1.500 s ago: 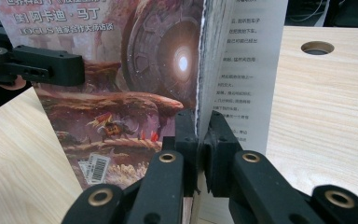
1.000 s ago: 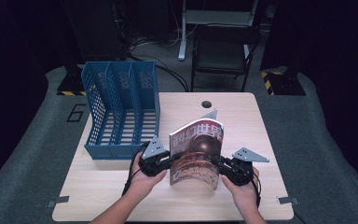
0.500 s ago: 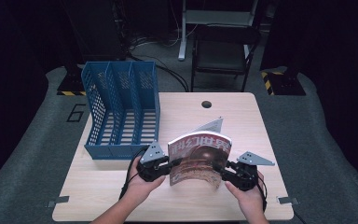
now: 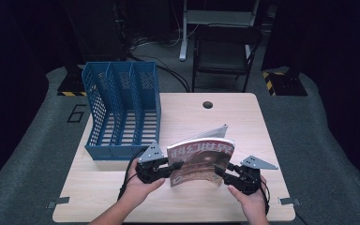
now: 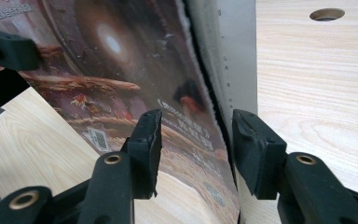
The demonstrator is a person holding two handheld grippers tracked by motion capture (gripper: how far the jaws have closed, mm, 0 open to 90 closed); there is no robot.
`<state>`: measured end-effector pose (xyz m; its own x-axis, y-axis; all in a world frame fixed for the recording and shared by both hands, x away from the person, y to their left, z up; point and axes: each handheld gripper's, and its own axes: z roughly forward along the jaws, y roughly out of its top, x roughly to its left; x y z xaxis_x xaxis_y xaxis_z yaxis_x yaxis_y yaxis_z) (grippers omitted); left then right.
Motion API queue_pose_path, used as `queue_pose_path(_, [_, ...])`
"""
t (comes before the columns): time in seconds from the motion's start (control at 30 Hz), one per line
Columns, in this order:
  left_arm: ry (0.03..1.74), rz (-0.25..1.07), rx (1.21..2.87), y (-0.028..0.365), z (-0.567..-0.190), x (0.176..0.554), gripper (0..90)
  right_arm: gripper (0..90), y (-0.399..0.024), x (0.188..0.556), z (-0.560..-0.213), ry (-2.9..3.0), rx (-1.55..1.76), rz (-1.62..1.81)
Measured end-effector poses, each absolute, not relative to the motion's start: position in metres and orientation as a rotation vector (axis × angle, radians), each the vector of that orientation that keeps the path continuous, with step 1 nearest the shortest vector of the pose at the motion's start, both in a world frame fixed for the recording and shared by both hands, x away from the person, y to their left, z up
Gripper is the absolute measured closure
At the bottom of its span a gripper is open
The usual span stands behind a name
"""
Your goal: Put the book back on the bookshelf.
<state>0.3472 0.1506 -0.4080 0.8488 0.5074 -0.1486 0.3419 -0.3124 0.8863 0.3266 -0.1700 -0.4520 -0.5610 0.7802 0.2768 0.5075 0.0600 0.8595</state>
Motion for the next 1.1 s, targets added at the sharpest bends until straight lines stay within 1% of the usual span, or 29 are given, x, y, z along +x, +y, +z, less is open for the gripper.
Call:
queue_pose_path(0.1, [0.626,0.181,1.943,0.148,-0.402,0.347,67.7,54.7,-0.170,0.326,-0.453,2.074,1.305,1.505])
queue_pose_path(0.17, [0.614,0.197,1.952,0.146,-0.398,0.346,65.2,54.7,-0.171,0.325,-0.453,2.073,1.307,1.514])
queue_pose_path(0.3, [0.587,0.175,1.967,0.144,-0.390,0.347,58.9,54.2,-0.170,0.326,-0.456,2.077,1.316,1.507])
queue_pose_path(0.33, [0.576,0.175,1.973,0.144,-0.387,0.348,58.6,54.0,-0.170,0.326,-0.457,2.081,1.315,1.505])
queue_pose_path(0.6, [0.536,0.202,2.015,0.137,-0.369,0.350,59.2,53.4,-0.170,0.326,-0.459,2.079,1.320,1.501])
queue_pose_path(0.67, [0.541,0.188,2.013,0.136,-0.368,0.350,59.3,53.6,-0.170,0.326,-0.460,2.084,1.321,1.495])
queue_pose_path(0.8, [0.542,0.169,2.021,0.135,-0.363,0.353,60.2,56.2,-0.170,0.326,-0.461,2.096,1.316,1.482])
queue_pose_path(0.97, [0.540,0.167,2.049,0.133,-0.357,0.356,65.0,58.3,-0.170,0.326,-0.463,2.099,1.323,1.468])
queue_pose_path(1.1, [0.534,0.160,2.051,0.131,-0.351,0.359,65.1,58.5,-0.169,0.326,-0.464,2.107,1.333,1.465])
